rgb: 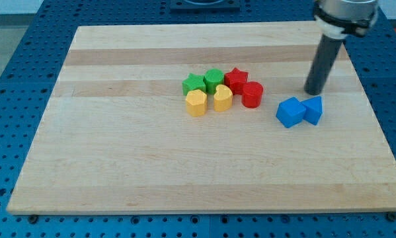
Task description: Push the blue triangle along with the blue cube towards the red circle
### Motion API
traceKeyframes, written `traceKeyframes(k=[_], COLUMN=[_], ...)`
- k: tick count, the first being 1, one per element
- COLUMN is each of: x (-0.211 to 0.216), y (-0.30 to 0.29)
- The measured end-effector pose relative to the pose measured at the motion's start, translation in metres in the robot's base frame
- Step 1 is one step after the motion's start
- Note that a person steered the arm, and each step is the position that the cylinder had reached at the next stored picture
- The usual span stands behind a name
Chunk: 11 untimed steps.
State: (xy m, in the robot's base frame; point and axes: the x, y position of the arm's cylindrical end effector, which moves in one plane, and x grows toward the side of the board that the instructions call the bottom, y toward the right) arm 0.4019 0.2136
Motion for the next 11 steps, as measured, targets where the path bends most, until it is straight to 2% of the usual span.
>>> traceKeyframes(k=[1, 3, 6, 11], x=[0.002, 0.037, 0.045, 0.047], y=[0.028, 0.026, -0.025, -0.061])
